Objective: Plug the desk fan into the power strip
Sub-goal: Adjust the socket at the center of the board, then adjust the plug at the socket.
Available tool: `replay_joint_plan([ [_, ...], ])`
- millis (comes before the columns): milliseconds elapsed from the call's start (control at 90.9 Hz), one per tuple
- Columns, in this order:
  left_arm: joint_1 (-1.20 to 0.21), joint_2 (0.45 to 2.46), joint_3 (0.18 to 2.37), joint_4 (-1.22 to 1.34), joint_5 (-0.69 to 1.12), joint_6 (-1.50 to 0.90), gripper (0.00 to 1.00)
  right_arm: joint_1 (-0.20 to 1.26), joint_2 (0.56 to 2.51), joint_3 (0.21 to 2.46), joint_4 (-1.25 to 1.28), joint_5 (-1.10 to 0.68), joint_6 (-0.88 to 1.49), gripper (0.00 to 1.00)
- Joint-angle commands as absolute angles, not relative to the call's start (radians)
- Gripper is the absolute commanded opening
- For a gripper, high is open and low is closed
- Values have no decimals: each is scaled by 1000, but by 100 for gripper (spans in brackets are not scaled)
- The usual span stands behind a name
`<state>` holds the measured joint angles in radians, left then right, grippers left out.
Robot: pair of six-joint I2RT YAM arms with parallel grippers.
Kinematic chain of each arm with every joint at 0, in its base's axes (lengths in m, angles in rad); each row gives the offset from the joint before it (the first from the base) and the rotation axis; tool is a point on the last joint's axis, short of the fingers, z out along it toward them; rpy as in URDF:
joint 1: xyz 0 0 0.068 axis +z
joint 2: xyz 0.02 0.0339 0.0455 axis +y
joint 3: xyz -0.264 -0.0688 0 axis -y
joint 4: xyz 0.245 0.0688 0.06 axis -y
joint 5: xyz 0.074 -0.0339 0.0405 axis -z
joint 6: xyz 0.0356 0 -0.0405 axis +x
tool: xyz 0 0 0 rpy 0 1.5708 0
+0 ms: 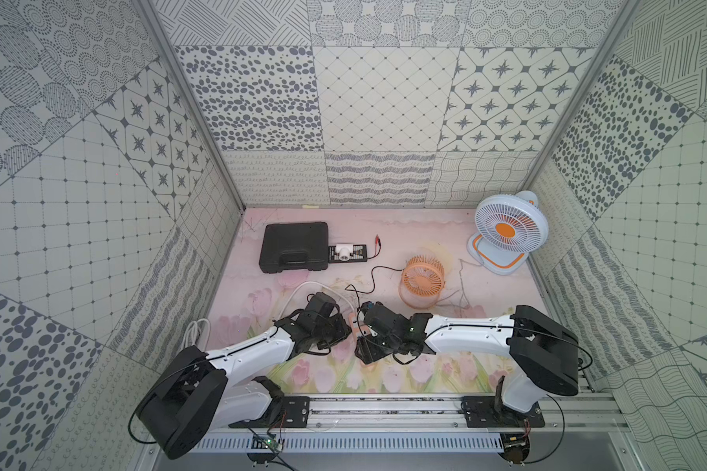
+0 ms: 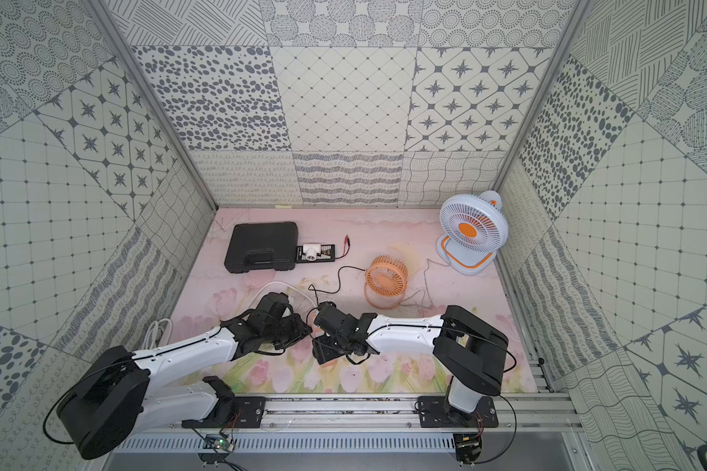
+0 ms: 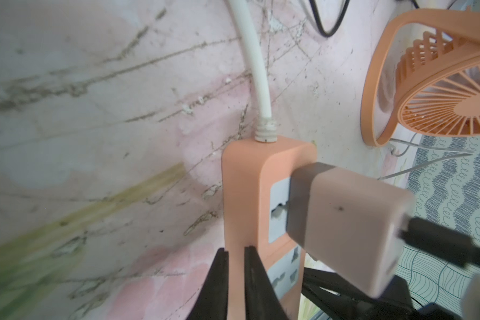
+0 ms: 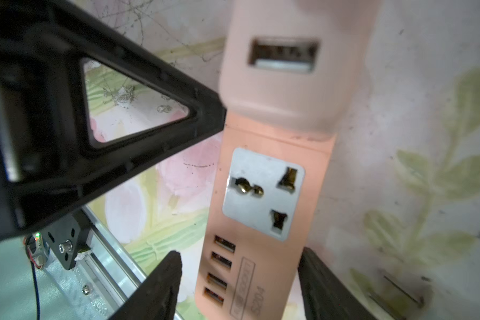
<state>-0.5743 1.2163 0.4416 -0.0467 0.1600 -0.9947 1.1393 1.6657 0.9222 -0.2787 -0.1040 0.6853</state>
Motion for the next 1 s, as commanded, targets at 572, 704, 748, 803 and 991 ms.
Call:
replay_joint_plan([
  [572,-568,1143,456,-67,202,-971,18,1093,1716,1234,-474,279,573,65],
  [704,-571,1148,456,-55,222,-973,18,1093,1746,1269,-481,287,548,61],
  [748,-571,1149,456,-50,225,-975,19,1094,1758,1279,-490,291,545,60],
  [803,-571,1150,453,-45,225,-976,19,1093,1773,1285,-496,290,542,58],
  [991,-571,1179,453,-30,227,-975,19,1093,1808,1289,-500,280,543,52],
])
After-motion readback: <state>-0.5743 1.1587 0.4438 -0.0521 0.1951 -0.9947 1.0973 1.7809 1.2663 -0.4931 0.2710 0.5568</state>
